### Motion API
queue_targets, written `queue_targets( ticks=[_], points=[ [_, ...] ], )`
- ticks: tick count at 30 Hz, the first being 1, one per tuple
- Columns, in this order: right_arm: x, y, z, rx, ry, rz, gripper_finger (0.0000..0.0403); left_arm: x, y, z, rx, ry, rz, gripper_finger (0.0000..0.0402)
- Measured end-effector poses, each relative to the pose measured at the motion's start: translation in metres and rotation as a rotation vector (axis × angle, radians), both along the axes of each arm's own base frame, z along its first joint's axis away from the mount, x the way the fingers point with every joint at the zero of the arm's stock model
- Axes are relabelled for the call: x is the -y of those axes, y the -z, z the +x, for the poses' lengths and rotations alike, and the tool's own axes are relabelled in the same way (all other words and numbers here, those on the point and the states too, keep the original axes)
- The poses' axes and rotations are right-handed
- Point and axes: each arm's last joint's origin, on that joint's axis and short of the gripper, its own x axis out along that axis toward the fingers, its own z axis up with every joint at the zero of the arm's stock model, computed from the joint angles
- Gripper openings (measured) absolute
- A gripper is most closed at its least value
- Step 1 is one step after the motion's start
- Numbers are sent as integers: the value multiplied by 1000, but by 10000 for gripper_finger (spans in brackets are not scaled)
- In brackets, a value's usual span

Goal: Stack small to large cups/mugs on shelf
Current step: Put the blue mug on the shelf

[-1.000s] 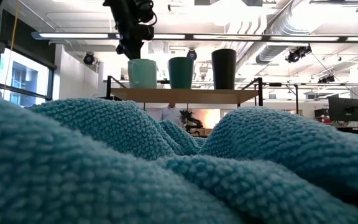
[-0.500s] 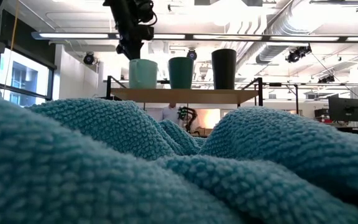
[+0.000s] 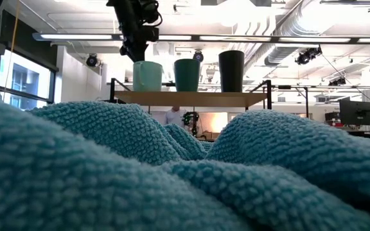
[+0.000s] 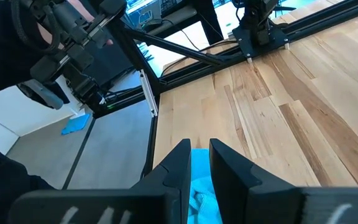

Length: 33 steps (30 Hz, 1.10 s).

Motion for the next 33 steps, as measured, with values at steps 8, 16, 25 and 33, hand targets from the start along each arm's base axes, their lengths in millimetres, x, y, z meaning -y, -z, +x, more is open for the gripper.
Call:
queue_targets(
  ticks=[8,16,25,33],
  points=[
    [0,0,0,0,0,0,50,0,0,0,10,-32,-10,10],
    [0,0,0,0,-2,-7,50,0,0,0,23,-93,-19,16],
    [0,1,0,-5,-4,-13,50,0,0,0,40,-156,-31,17],
    [-1,2,-1,-18,-11,-18,50,-1,0,0,80,-251,-53,17]
  ],
)
